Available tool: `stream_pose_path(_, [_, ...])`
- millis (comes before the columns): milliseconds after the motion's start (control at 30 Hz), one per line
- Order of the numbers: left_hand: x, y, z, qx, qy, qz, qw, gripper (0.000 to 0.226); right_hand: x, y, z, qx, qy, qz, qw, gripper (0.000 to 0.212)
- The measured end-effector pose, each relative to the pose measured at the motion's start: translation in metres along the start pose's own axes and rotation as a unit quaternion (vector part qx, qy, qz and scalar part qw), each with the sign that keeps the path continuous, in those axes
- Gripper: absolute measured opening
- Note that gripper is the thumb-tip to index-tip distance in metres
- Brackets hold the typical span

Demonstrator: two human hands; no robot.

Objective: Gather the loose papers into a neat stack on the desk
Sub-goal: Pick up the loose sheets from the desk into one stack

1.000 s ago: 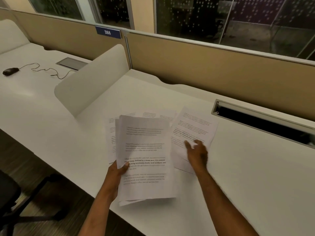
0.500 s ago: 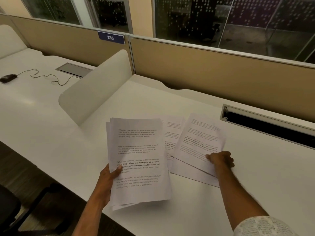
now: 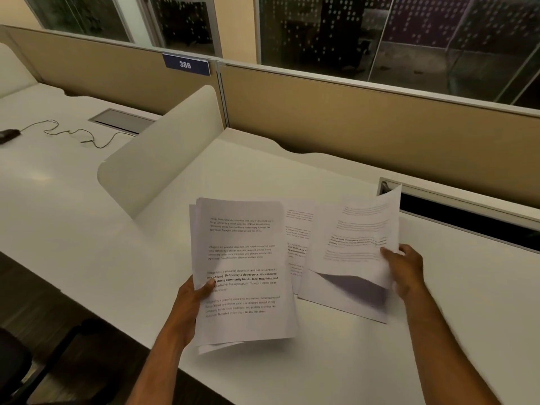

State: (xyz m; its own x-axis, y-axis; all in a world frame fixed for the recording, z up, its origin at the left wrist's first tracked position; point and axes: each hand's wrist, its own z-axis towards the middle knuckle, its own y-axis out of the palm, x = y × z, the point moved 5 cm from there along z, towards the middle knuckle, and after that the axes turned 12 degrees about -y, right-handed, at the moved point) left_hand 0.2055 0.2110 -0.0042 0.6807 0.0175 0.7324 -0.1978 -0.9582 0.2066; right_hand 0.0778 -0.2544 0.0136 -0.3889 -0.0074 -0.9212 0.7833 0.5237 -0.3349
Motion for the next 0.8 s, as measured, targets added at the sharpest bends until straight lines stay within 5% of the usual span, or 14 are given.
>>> stream_pose_path(133, [0.004, 0.006, -0.001, 0.001, 0.007, -0.012, 1.000, 0.030, -0.032, -0.010, -0.022, -0.089, -0.020, 0.154, 0.984, 0.036])
stream_pose_path(367, [0.003, 0.027, -0.004, -0.024, 0.001, -0.026, 0.999, 0.036, -0.029, 0.057, -0.102, -0.225, -0.017, 0.125, 0.966, 0.016])
stream_pose_path(500, [0.001, 0.035, -0.010, -0.023, 0.012, -0.028, 0.999, 0.036, -0.018, 0.090, -0.134, -0.243, -0.019, 0.101, 0.965, 0.023])
stream_pose_path(633, [-0.004, 0.034, -0.012, 0.009, -0.023, -0.031, 0.999, 0.059, -0.014, 0.110, -0.152, -0.223, -0.026, 0.094, 0.970, 0.026])
stream_pose_path(800, [-0.003, 0.031, -0.012, 0.015, 0.030, -0.011, 0.999, 0.039, -0.017, 0.125, -0.154, -0.227, -0.040, 0.073, 0.970, 0.022])
